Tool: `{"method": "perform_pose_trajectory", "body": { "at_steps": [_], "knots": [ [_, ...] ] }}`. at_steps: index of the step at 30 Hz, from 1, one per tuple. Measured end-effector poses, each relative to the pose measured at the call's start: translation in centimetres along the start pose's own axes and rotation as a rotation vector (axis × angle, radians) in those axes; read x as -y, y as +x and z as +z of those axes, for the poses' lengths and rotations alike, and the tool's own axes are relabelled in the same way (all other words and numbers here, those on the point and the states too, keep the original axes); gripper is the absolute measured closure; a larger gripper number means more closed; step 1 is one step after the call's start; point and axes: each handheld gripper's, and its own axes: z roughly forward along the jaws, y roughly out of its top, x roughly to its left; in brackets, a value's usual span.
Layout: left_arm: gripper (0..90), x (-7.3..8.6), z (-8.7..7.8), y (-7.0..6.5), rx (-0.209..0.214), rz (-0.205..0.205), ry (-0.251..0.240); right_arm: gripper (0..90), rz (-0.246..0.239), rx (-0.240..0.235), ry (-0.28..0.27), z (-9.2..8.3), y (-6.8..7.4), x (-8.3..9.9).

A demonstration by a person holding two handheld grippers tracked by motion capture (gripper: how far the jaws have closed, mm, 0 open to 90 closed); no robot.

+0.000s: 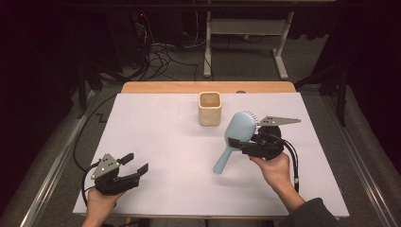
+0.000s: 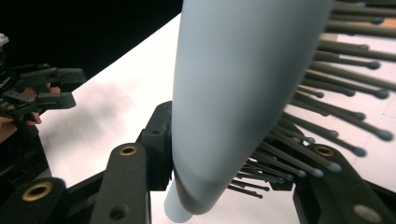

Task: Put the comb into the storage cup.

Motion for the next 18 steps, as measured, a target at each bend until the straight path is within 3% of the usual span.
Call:
{"method": "perform_pose_trajectory", "body": {
  "at_steps": [4,18],
  "knots": [
    [30.4,0.4,-0.1,0.1,-0.021,0.022,0.008,54.1,0.002,0.01,0.0,-0.1,-0.2,-0.3],
    [29.9,2.0,-0.5,1.6,-0.028,-0.034,-0.011,54.0,0.01,0.056,0.004,-0.2,-0.8,-1.2]
  ]
}}
